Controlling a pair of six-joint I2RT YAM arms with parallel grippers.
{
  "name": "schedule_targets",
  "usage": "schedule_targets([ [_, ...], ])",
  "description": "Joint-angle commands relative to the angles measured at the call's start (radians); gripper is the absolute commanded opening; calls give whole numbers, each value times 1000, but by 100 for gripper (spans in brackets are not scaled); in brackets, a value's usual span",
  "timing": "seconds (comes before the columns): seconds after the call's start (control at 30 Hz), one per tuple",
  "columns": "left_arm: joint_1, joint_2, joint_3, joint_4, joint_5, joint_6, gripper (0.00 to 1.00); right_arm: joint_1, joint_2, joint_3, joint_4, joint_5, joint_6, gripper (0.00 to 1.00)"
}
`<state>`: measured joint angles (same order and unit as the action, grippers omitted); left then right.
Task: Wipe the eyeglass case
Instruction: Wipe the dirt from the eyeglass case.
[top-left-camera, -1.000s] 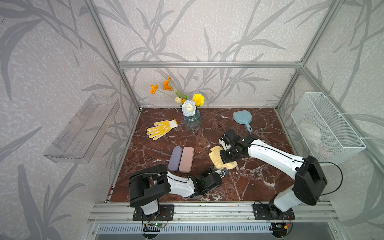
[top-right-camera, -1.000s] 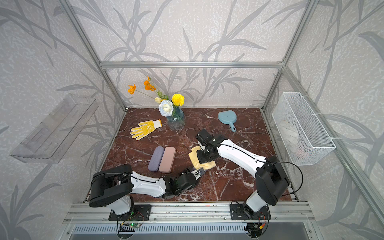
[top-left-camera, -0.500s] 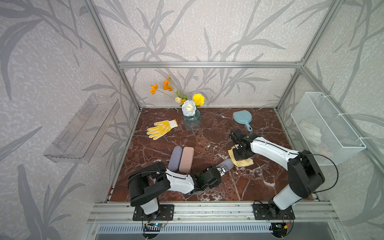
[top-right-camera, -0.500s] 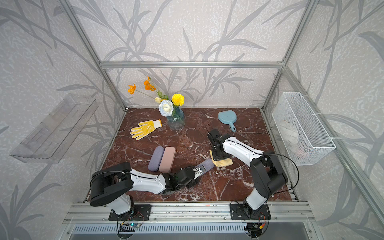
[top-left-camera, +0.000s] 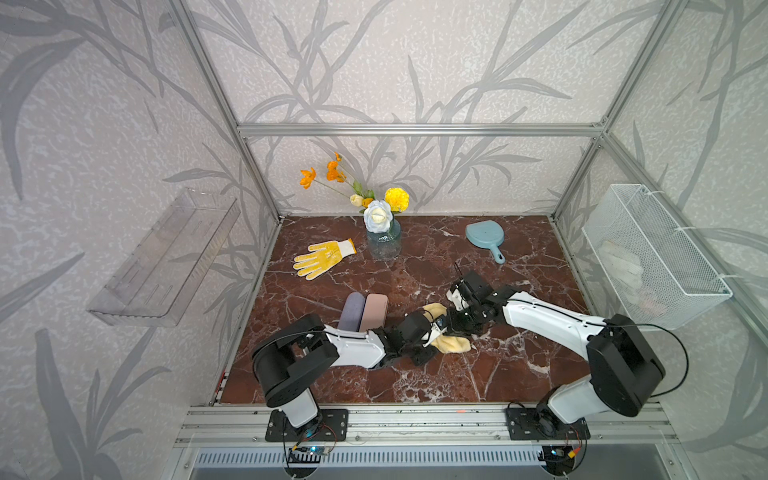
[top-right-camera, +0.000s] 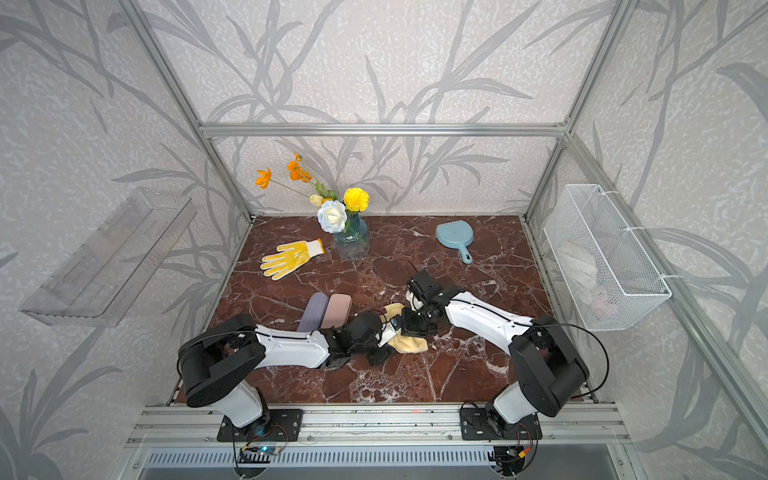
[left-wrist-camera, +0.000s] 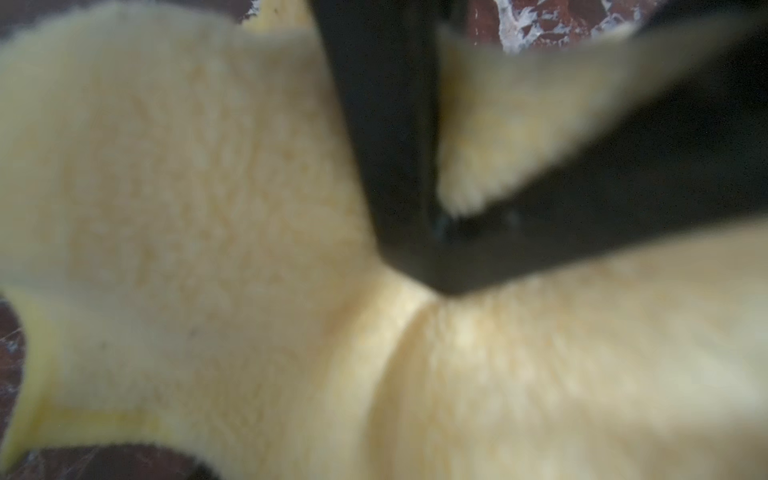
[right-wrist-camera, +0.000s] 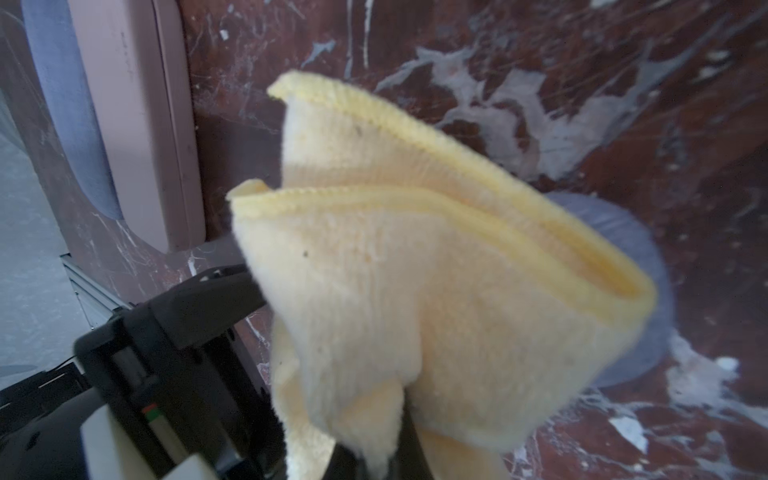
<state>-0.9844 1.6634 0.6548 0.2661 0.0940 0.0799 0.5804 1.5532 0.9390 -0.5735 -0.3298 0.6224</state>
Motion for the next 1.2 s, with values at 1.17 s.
schedule_targets([
  [1.17, -130, -55, -62, -6, -280, 23, 8, 34, -105, 63, -80, 14, -1, 0],
])
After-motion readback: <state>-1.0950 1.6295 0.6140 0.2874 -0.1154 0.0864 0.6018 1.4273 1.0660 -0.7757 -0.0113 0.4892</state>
